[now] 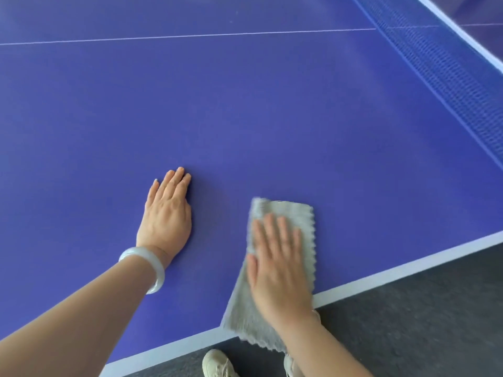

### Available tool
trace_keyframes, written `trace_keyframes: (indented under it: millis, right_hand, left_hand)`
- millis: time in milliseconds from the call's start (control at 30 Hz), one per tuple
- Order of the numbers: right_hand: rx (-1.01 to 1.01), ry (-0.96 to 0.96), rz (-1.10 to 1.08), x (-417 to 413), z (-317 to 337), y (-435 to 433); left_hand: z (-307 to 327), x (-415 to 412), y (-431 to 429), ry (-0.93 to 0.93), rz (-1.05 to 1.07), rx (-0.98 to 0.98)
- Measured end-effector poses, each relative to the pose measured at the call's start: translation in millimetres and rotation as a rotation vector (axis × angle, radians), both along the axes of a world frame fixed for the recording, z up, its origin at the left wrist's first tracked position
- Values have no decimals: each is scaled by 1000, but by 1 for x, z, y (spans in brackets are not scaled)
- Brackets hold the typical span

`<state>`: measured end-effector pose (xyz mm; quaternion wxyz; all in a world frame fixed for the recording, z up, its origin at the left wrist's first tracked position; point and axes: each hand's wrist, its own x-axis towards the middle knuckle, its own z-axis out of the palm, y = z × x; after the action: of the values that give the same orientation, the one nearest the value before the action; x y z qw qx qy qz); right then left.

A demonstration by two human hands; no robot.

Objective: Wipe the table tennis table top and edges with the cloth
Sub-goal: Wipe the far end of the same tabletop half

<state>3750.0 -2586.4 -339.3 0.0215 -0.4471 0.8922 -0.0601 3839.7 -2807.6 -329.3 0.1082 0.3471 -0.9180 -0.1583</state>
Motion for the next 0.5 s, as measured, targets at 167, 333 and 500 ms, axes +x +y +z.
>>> trace_keyframes:
  millis: [167, 333, 500]
  right_hand:
    - [-24, -39, 317, -64, 3, 41]
    - [25, -45, -32, -154, 10, 87]
    - [55, -5, -58, -150, 12, 84]
  left_hand:
    - [0, -1, 3, -37, -1, -27]
    - [10, -18, 13, -211, -50, -157]
    - [20, -99, 78, -135, -317, -272]
